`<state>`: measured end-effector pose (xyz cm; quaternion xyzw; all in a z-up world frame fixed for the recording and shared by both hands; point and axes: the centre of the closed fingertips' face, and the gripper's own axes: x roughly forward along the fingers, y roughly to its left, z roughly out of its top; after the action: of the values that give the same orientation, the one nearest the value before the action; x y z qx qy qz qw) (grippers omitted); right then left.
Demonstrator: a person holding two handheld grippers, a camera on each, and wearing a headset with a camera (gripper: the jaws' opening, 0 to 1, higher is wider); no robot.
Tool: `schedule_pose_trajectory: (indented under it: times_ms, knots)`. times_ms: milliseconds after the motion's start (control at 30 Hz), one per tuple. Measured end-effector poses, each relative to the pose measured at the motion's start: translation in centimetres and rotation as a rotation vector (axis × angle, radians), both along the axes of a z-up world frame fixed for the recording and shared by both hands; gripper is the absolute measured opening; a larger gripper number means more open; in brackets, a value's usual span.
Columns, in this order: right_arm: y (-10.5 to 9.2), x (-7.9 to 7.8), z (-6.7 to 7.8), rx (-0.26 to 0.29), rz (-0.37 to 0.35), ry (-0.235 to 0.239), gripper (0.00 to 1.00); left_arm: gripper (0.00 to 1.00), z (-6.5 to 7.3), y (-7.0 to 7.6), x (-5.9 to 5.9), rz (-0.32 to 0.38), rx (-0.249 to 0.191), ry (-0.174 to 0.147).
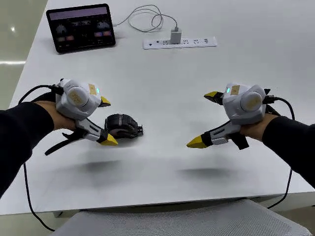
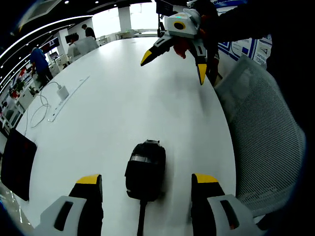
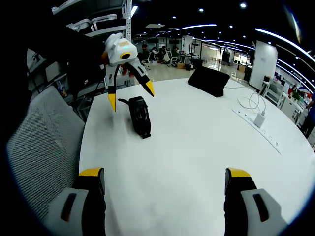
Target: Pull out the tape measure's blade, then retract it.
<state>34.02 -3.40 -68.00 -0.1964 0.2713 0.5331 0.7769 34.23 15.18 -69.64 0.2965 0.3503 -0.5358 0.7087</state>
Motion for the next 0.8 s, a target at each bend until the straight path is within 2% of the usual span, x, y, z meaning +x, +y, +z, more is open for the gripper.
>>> schedule_pose_trajectory:
  times_ms: [100, 300, 367, 400, 433, 500, 633, 700, 800]
  knots:
    - [0.3, 0.0, -0.2, -0.01, 0.009, 0.002, 0.98, 0.61, -0.2, 0.0, 0.0, -0.005, 0.01, 0.004]
    - [1.4, 0.0, -0.8, -0.007, 0.057, -0.008, 0.97, 0.57, -0.6, -0.8, -0.4, -0.024, 0.01, 0.033]
    - [2.2, -0.3, -1.1, -0.009, 0.085, -0.007, 0.92, 0.56, -0.8, -1.1, -0.3, -0.04, 0.012, 0.021]
    - [2.5, -0.3, -1.3, -0.011, 0.097, -0.006, 0.91, 0.54, -0.9, -1.2, -0.3, -0.038, 0.013, 0.028]
    - [2.9, -0.4, -1.5, -0.013, 0.102, -0.002, 0.9, 0.51, -1.1, -1.0, -0.4, -0.026, 0.033, 0.052]
    - [3.8, -0.5, -1.6, -0.013, 0.125, 0.005, 0.9, 0.47, -1.2, -1.1, 0.0, -0.036, 0.036, 0.035]
    - [5.2, -0.5, -1.9, -0.018, 0.159, 0.024, 0.86, 0.43, -1.4, -1.4, 0.0, -0.051, 0.039, 0.044]
    - [6.0, -0.5, -2.2, -0.025, 0.186, 0.034, 0.83, 0.41, -1.6, -1.5, 0.3, -0.07, 0.051, 0.026]
    - [7.2, -0.1, -2.4, -0.027, 0.206, 0.036, 0.8, 0.37, -1.7, -1.6, 0.3, -0.069, 0.056, 0.041]
